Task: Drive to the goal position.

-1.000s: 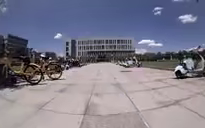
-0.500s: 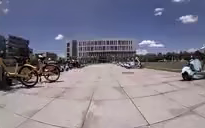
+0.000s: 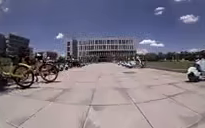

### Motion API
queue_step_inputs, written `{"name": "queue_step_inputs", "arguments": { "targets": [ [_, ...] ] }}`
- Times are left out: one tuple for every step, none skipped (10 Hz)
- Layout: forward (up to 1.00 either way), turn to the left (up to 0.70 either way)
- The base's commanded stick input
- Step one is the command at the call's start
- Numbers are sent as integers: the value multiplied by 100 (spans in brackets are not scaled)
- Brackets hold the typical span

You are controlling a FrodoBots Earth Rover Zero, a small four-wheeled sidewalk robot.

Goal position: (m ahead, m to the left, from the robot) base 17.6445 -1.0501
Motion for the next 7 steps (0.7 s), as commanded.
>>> {"name": "queue_step_inputs", "arguments": {
  "targets": [
    [50, 0],
    [50, 0],
    [50, 0],
    [50, 0],
    [50, 0],
    [50, 0],
    [50, 0]
  ]
}}
